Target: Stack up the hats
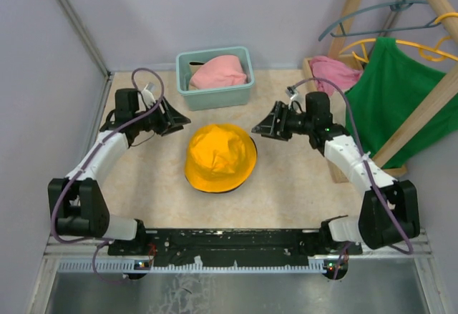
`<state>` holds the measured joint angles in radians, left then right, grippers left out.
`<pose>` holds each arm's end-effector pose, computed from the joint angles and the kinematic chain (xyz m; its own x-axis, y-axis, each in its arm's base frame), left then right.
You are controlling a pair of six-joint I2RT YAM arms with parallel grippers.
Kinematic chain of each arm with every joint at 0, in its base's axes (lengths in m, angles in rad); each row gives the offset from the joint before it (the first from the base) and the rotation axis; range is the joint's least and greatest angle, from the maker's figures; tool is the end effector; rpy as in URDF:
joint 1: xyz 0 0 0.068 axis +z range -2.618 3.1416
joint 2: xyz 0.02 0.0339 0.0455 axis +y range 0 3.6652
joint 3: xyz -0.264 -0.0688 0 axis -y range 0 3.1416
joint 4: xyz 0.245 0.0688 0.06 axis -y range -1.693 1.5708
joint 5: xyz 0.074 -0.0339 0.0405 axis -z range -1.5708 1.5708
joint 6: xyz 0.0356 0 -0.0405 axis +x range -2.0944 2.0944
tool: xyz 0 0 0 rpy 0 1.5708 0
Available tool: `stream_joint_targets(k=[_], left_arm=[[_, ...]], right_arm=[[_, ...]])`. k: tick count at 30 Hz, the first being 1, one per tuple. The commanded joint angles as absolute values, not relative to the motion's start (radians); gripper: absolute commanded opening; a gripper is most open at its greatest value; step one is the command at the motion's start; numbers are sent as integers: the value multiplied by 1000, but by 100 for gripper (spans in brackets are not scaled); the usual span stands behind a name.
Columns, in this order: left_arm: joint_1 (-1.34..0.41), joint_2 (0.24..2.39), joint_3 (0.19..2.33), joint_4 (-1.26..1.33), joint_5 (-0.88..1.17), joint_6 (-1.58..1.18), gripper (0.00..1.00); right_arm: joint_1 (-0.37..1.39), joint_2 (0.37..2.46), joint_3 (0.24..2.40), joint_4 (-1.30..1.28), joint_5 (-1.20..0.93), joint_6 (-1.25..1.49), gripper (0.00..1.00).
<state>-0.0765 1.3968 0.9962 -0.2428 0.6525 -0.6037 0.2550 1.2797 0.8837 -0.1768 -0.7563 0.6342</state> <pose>0.3026 -0.0449 0.2719 -0.8019 -0.3909 -0.4519 0.1092 0.6477 -0.7541 0.2622 0.0936 0.2731 -0.8619 0.2207 -0.4566 -0.2866 0.5308 0.7976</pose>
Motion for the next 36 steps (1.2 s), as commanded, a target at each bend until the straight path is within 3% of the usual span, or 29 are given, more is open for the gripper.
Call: stream_joint_targets(k=[1,7,22,30,33,36], left_arm=[[-94,1430,1010,-219,716,-590,58],[-140,1437,983,-193,717,-611,56],[-230,1489,914,-136,688,-640,55],[-230,1472,913,-152,656,-631,55],[-218,1463,962,-188,613,-609,56],[-183,1455,1024,-214,600,-594,56]], right_arm=[[290,1378,1005,-27,-770,706,59],[387,1478,1090,-33,-760,726,33],[433,1580,1097,-52,-725,676,30],[433,1549,1121,-104,-695,644,31],[432,1522,1147,-156,-657,608,48],[427,1493,1167,-221,-605,559,55]])
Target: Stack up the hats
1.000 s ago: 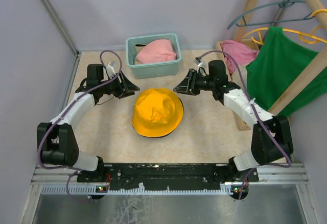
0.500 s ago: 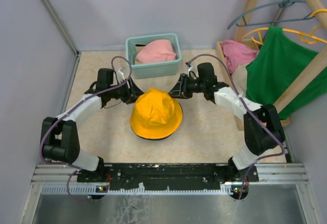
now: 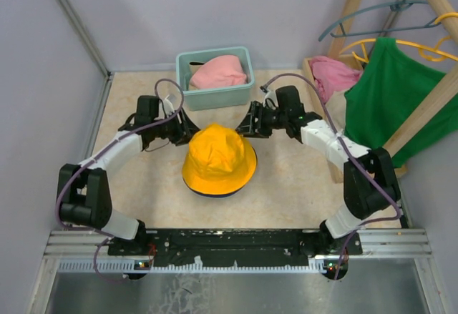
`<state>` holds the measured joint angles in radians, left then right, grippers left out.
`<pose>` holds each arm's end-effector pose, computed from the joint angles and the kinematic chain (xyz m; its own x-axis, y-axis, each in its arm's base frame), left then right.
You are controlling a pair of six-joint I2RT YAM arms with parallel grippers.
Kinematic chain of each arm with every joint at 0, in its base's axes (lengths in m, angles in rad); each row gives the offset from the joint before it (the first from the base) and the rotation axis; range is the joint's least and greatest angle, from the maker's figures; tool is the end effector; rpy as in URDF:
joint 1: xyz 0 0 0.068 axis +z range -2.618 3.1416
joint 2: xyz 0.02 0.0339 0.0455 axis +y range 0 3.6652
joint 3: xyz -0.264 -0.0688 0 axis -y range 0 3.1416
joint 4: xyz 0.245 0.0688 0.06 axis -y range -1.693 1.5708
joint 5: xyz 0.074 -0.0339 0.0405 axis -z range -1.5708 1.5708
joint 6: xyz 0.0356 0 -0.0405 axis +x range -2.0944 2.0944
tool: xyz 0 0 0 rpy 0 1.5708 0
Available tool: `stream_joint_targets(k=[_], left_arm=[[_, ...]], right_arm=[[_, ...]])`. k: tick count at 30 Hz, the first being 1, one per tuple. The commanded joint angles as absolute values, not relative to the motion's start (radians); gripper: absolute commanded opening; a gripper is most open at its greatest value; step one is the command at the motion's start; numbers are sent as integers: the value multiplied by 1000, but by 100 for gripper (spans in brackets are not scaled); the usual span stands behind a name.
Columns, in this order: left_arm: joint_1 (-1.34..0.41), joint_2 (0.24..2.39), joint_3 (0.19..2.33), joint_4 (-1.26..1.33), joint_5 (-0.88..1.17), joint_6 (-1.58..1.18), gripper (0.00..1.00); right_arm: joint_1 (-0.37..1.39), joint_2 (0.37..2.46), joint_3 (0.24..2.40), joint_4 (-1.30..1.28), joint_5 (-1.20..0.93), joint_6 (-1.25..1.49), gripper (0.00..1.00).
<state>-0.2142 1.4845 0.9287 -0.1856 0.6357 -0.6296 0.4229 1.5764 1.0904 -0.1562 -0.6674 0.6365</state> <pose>0.3011 -0.0871 0.2289 -0.8860 -0.2921 -0.3600 0.0955 0.6448 -0.7584 0.3081 0.1628 0.2550 -0.8995 0.1071 -0.4236 -0.2980 0.5585 0.7741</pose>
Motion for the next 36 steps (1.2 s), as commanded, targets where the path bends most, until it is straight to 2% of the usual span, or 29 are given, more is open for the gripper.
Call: stream_joint_targets(k=[1,6,11,15,22,24,28,31,36], left_arm=[[-174,1456,1057,-232,589,-571,57],[-167,1508,1288,-333,481,-411,63],[-168,1647,1513,-329,464,-309,77],[-180,1818,1733,-361,428,-240,77],[-207,2145,2103,-523,339,-213,76],[-207,2179,2119,-548,309,-220,75],[-207,2137,2011,-491,263,-232,75],[-206,2106,1944,-455,258,-241,75],[-206,2134,1978,-472,278,-242,75]], right_arm=[[421,1485,1166,-237,-593,547,59],[393,1451,1127,-272,-570,519,69],[380,1413,1119,-320,-517,496,81],[376,1392,1133,-365,-482,472,90],[349,1341,1129,-404,-416,460,92],[331,1331,1132,-417,-377,456,92],[283,1401,1215,-379,-304,472,92],[277,1568,1392,-344,-328,473,90],[277,1847,1574,-181,-390,597,89]])
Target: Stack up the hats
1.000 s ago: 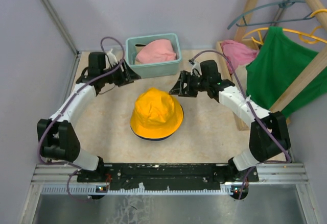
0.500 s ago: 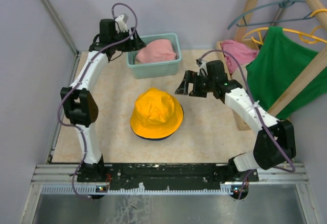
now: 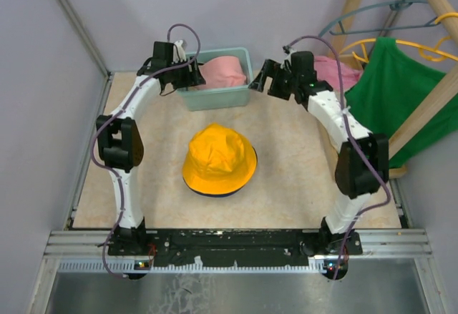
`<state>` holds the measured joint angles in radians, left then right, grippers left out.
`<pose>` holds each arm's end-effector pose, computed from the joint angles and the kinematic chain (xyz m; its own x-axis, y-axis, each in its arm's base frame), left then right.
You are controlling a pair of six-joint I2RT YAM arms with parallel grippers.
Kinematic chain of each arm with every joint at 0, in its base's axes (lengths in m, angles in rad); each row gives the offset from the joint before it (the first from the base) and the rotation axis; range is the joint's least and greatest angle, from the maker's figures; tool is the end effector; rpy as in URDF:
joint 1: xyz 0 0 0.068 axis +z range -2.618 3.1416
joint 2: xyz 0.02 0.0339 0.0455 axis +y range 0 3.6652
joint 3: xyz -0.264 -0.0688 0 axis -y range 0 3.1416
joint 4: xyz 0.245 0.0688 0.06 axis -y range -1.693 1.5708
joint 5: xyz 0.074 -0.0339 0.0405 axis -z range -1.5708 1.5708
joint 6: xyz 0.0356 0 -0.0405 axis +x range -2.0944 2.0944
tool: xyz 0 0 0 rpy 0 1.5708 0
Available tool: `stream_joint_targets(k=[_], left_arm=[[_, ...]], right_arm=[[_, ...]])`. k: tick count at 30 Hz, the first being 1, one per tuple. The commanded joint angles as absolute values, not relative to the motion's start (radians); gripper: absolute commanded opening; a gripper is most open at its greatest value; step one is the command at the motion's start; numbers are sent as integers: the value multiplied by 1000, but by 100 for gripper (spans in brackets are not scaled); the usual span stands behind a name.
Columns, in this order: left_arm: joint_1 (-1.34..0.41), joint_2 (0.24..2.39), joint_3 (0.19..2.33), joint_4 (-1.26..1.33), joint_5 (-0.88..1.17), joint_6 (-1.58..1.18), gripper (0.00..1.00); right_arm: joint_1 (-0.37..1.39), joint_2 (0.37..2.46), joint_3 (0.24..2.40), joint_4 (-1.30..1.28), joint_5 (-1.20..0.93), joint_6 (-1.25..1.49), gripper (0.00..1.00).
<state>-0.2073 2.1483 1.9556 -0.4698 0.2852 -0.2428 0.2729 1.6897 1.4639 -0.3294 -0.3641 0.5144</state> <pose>0.4886 -0.1130 0.2801 -0.6839 -0.0919 -0.7237 0.2577 0.8976 -0.3575 0.3767 0.1186 0.3227 -0.7092 0.2789 -0.6475 -0.2232 0.7823 0.5815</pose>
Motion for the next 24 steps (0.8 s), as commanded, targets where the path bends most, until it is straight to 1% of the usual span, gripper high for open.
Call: stream_joint_targets(k=[1,6,10,13,18,20,21,24], left_arm=[[-206,2144,1996,-480,282,-242,75],[-204,2187,2062,-515,293,-240,75],[-203,2186,2053,-519,298,-235,74],[-200,2184,2042,-518,303,-232,74],[-196,2175,2039,-513,319,-236,74],[-197,2171,2043,-511,325,-241,73],[-196,2167,2047,-510,328,-244,73],[-196,2167,2076,-523,335,-253,73]], right_arm=[[276,1888,1610,-165,-384,615,88],[276,2074,1786,-187,-351,638,87],[273,2139,1829,-129,-352,665,85],[274,2180,1858,-90,-369,709,80],[280,2221,1917,-96,-369,732,67],[283,2234,1941,-110,-368,731,57],[287,2239,1952,-123,-367,730,49],[298,2225,1943,-153,-364,725,13]])
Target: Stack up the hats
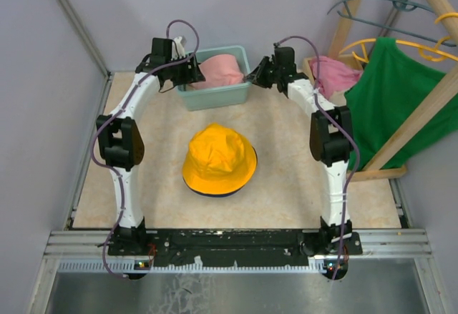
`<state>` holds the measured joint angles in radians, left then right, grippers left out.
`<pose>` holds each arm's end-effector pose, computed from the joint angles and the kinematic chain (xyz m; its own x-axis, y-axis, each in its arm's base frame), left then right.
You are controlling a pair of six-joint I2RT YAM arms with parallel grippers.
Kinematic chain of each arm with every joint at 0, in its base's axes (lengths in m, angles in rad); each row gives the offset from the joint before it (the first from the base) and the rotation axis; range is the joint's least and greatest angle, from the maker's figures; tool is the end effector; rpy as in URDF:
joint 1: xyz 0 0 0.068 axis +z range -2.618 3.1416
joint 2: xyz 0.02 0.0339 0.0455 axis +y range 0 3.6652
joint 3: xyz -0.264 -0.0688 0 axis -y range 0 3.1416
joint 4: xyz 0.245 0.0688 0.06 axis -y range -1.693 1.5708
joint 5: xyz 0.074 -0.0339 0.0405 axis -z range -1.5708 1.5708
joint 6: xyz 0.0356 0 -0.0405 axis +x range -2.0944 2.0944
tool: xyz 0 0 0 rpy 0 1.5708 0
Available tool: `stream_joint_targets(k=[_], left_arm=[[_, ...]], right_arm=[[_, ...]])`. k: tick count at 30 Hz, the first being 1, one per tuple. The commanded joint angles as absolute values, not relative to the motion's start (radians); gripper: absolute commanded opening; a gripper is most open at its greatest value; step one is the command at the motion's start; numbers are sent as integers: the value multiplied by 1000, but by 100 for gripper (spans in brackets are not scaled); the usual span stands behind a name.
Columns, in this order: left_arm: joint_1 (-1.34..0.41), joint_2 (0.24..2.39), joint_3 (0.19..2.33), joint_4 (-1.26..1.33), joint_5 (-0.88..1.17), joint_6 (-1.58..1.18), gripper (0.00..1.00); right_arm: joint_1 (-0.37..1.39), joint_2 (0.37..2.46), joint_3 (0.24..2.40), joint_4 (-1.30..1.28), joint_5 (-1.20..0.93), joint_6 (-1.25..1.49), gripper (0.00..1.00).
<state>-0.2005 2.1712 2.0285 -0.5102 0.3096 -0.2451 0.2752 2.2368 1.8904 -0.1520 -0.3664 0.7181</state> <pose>0.4936 -0.1114 0.2903 -0.6811 -0.0974 -0.7257 0.2696 0.8881 -0.3723 0.5048 0.1558 0.2431 -0.7126 0.4371 -0.5488 -0.1164 0.6977 0.7069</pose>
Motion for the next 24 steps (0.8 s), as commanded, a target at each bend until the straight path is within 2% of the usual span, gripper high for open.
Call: stream_joint_targets(k=[1,2,6,11,18,23,24], left_arm=[[-196,2169,2091,-535,338,-252,73],[-196,2174,2121,-554,339,-251,73],[-196,2178,2152,-594,363,-259,73],[-207,2171,2134,-587,422,-286,72],[-248,2132,2089,-582,431,-286,72],[-249,2116,2053,-550,399,-288,73],[-249,2122,2054,-543,398,-290,73]], right_arm=[[304,2202,1913,-151,-361,727,5],[311,2166,1861,-140,-343,730,0],[342,1932,1549,-38,-221,798,0],[386,1707,1295,0,27,936,0],[420,1553,1169,22,313,1045,0],[413,1544,1205,-9,303,1002,0],[413,1545,1208,-11,286,990,3]])
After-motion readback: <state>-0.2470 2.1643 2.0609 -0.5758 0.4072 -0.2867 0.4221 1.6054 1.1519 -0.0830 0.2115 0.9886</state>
